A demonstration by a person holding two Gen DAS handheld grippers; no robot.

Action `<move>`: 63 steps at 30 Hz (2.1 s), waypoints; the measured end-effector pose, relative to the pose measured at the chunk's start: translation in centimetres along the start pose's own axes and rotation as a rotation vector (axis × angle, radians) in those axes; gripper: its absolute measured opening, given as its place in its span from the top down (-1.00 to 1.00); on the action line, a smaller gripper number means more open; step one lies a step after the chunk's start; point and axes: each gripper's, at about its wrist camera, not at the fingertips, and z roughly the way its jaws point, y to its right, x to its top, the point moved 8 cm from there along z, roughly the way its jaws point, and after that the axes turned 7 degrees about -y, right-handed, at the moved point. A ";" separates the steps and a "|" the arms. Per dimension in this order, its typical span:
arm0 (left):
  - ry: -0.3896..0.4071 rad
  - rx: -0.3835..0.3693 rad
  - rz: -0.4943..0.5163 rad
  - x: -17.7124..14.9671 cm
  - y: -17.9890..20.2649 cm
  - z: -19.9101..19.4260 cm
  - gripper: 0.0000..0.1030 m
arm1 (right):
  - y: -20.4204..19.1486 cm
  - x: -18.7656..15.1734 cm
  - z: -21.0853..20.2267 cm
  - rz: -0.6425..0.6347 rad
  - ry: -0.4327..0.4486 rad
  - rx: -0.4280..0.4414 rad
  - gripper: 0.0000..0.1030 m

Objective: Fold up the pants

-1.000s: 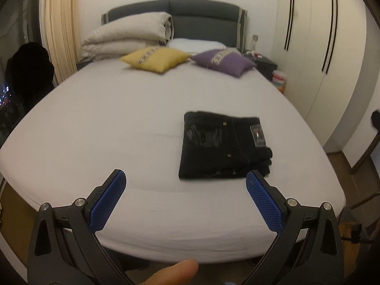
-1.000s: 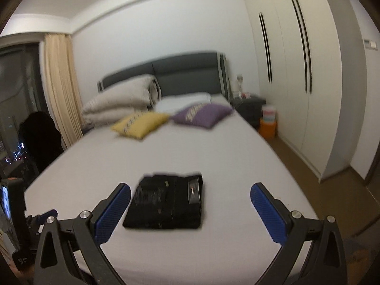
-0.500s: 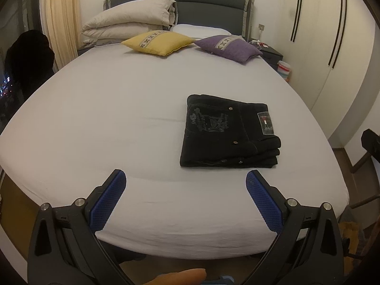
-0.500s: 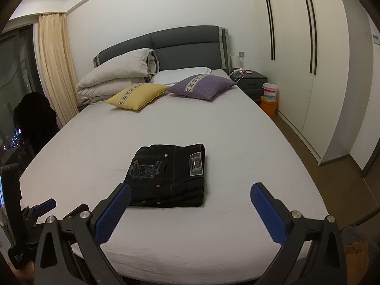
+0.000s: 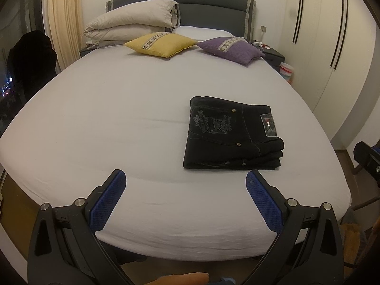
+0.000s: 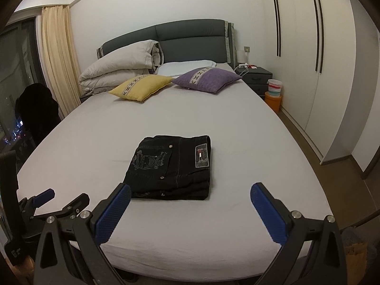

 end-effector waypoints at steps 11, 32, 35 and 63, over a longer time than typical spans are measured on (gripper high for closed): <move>0.007 0.002 0.004 0.1 0.1 0.0 -1.00 | -0.2 -0.3 0.3 -0.004 -0.016 0.007 -1.00; 0.011 -0.002 0.012 0.1 0.4 0.1 -1.00 | -0.2 -0.6 0.7 -0.002 -0.021 0.007 -1.00; 0.011 -0.003 0.011 0.1 0.4 0.1 -1.00 | -0.2 -0.7 0.7 -0.002 -0.022 0.006 -1.00; 0.014 0.000 0.011 0.3 0.5 0.2 -1.00 | -0.2 -1.3 1.0 -0.004 -0.032 0.008 -1.00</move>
